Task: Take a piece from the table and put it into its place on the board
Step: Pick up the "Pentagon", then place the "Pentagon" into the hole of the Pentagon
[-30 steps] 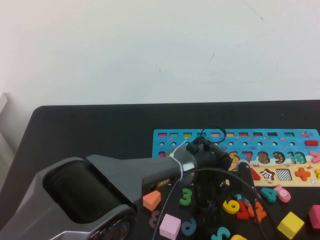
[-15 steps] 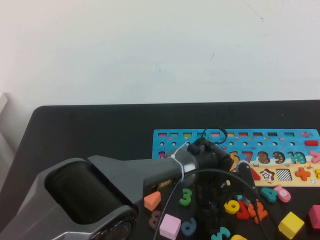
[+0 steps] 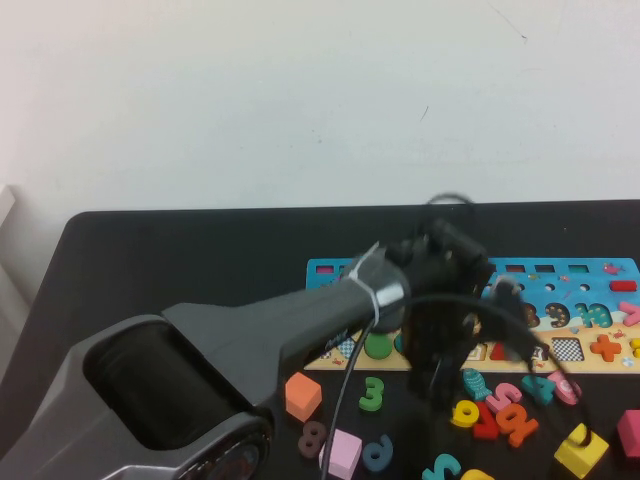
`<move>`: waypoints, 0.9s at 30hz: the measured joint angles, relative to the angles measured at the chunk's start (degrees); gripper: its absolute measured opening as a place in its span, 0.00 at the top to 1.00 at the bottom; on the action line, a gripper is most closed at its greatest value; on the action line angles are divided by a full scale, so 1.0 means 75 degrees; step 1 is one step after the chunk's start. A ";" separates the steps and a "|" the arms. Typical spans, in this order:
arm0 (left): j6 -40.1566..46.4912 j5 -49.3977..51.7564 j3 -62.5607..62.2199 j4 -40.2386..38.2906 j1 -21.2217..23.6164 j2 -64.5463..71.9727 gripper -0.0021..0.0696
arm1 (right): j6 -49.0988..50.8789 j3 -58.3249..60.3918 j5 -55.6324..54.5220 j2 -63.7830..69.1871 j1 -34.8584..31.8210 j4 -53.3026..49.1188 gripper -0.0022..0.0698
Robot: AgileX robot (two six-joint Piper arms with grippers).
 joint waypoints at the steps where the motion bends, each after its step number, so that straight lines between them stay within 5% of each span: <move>1: 0.0000 0.0061 -0.0176 -0.0023 0.0000 -0.0012 0.54 | 0.0000 0.0000 0.0000 0.0000 0.0000 0.0000 0.15; 27: 0.0233 -0.2031 -0.0827 -0.0696 0.0163 0.0602 0.54 | 0.0000 0.0000 0.0000 0.0000 0.0000 0.0000 0.15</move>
